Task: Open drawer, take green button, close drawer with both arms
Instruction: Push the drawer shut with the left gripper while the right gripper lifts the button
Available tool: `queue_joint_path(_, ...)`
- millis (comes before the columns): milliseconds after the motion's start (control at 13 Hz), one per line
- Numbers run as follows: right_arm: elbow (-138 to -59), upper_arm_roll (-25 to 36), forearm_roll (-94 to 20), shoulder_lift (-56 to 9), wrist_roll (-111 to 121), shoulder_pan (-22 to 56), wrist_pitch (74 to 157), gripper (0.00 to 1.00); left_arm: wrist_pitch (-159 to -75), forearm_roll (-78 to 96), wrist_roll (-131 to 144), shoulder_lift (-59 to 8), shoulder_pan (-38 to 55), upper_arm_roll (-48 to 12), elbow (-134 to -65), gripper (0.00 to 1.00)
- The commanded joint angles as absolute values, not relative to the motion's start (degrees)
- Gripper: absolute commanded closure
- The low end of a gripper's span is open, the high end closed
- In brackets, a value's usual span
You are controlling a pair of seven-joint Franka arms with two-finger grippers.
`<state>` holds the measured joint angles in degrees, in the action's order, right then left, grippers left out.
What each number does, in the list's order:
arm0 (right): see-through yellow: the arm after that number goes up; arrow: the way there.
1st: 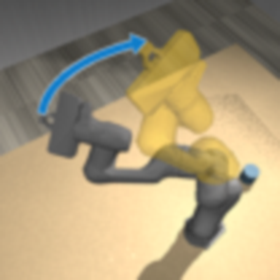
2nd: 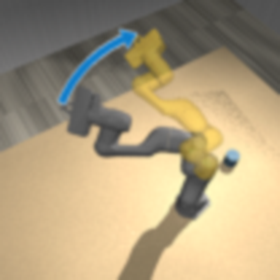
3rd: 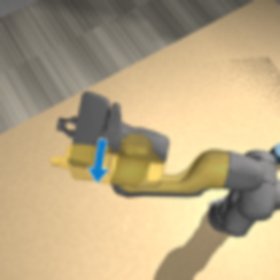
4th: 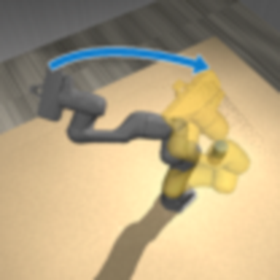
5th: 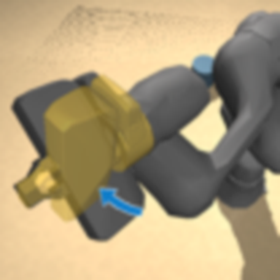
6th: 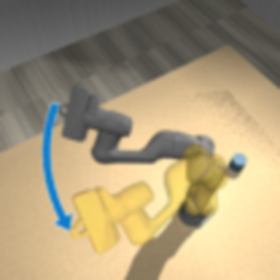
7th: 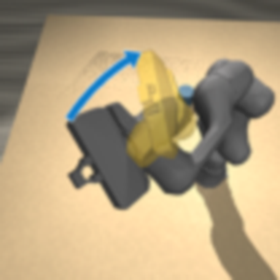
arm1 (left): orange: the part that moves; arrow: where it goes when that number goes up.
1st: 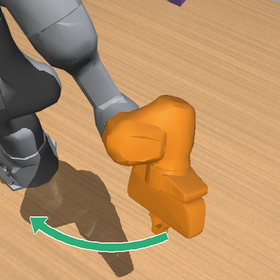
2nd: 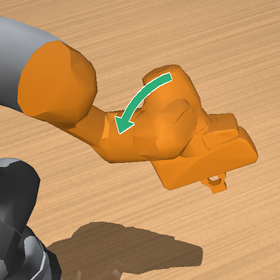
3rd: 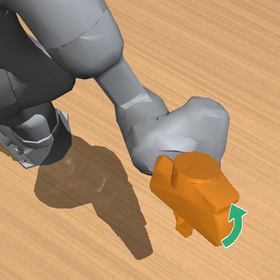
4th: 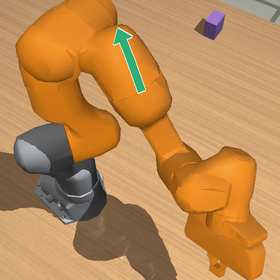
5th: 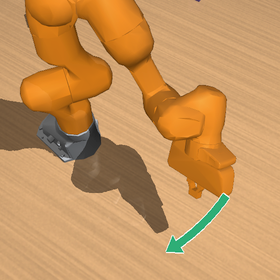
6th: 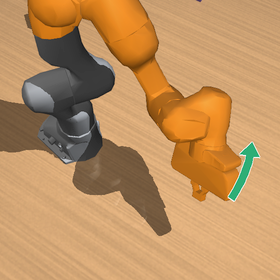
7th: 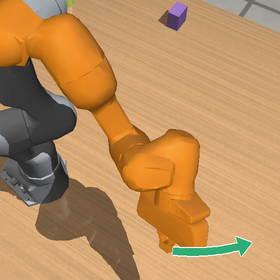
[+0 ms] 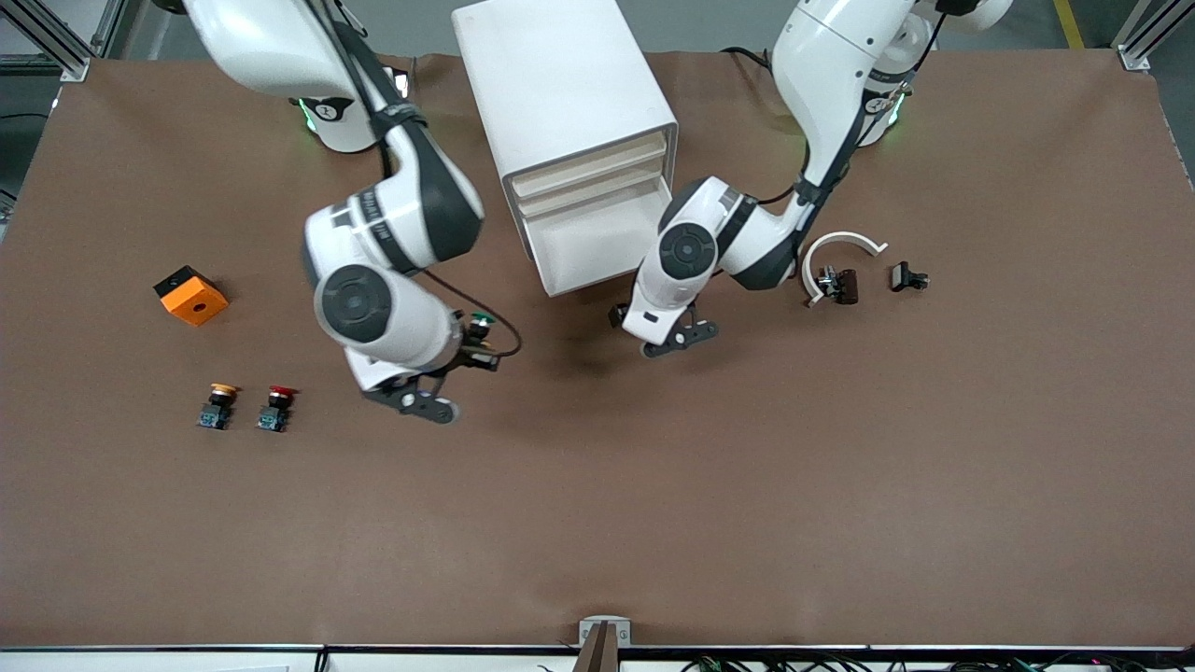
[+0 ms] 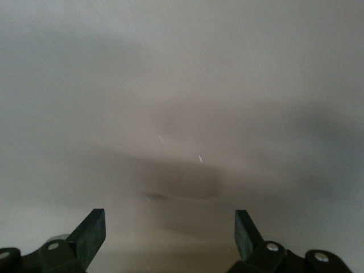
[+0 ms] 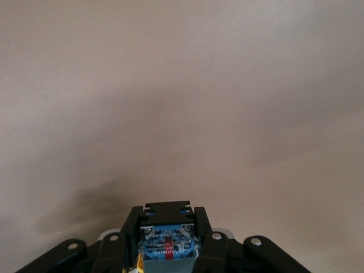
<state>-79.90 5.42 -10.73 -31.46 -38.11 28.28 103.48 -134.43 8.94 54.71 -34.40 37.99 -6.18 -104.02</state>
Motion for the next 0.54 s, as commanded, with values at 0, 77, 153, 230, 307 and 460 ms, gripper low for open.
queue_joint_path(0, -80.86, 4.48, -11.07, -29.62, -32.81, 24.54, 102.66, 1.00, -135.44, 8.61, 57.38, -32.78, 41.30, -5.89, -105.82, 0.00)
queue_joint_path(77, -80.95, 4.48, -10.99, -29.62, -30.52, 22.96, 102.74, 1.00, -135.44, 8.61, 58.70, -32.70, 42.35, -5.89, -105.91, 0.00)
queue_joint_path(153, -81.21, 4.48, -10.90, -29.71, -28.41, 21.11, 103.09, 1.00, -135.44, 8.70, 60.36, -32.61, 43.67, -5.80, -106.17, 0.00)
queue_joint_path(230, -81.21, 4.48, -10.72, -29.97, -26.82, 20.05, 103.70, 1.00, -135.44, 8.70, 61.16, -32.61, 44.73, -5.89, -106.35, 0.00)
queue_joint_path(307, -81.38, 4.48, -10.20, -30.06, -25.59, 19.34, 104.41, 1.00, -135.44, 8.61, 61.61, -32.43, 45.78, -5.80, -106.87, 0.00)
queue_joint_path(460, -81.56, 4.48, -9.67, -30.23, -22.43, 17.23, 105.64, 1.00, -135.44, 8.70, 61.79, -31.47, 47.46, -5.89, -108.62, 0.00)
